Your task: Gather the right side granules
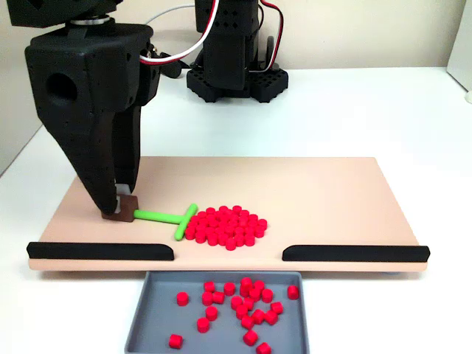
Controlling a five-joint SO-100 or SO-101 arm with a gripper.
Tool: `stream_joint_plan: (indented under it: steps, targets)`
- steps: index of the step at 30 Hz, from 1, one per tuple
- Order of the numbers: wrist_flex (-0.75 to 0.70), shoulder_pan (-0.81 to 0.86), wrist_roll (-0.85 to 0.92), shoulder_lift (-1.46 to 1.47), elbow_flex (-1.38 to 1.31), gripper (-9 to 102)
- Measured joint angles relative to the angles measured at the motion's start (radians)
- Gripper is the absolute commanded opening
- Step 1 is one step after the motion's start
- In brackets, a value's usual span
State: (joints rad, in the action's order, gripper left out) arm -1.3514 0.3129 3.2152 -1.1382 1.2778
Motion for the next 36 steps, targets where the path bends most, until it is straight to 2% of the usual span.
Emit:
stream_joint_plan:
  steps: [36]
  targets:
    - [0.002, -0.041, -0.063, 0.003, 0.0, 0]
